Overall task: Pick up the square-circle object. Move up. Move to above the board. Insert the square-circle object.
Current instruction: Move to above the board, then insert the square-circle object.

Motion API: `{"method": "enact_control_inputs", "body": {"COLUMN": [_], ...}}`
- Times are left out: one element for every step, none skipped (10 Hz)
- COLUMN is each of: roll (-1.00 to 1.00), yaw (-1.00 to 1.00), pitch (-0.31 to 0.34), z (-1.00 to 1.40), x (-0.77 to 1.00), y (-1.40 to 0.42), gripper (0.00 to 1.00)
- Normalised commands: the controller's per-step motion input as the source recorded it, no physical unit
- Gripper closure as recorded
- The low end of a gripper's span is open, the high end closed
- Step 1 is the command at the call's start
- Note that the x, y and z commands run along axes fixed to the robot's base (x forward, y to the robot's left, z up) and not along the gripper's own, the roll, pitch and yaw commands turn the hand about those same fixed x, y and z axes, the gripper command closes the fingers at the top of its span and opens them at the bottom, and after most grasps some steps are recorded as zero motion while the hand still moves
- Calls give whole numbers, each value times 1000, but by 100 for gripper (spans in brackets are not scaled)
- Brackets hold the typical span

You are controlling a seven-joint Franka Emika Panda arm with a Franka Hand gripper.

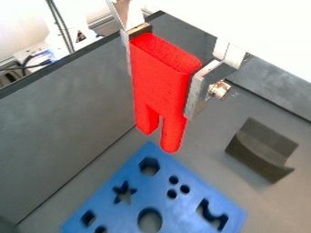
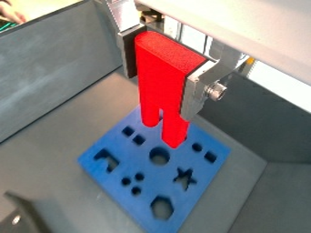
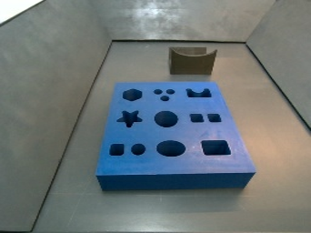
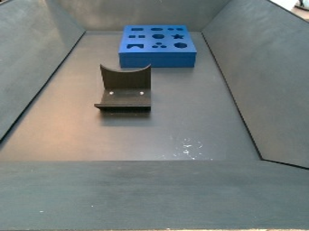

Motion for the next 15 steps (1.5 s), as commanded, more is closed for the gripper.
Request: {"method": "enact_control_inputs", "body": {"roll": [55,-7,-7,0,0,189,191,166,170,179,200,213,211,204,200], "yaw": [10,0,0,0,0,291,431,437,443,429,380,371,343,271,197], "pitch": [106,0,0,0,-184,-147,-117,-117,-121,-156,-154,-144,-146,-180,-207], "z": [78,-46,0,-43,-303,-671,-709,-791,-809,-740,-740,-746,-751,-723,-711], "x": [120,0,0,20,0,0,0,0,0,0,-29,-40,-71,-120,-177], "y": [-247,0,0,-51,-149,-594,-569,-537,-554,-526,-537,-526,-514,-451,-363], "gripper": [100,100,100,100,100,100,100,100,100,100,100,100,100,100,100]}}
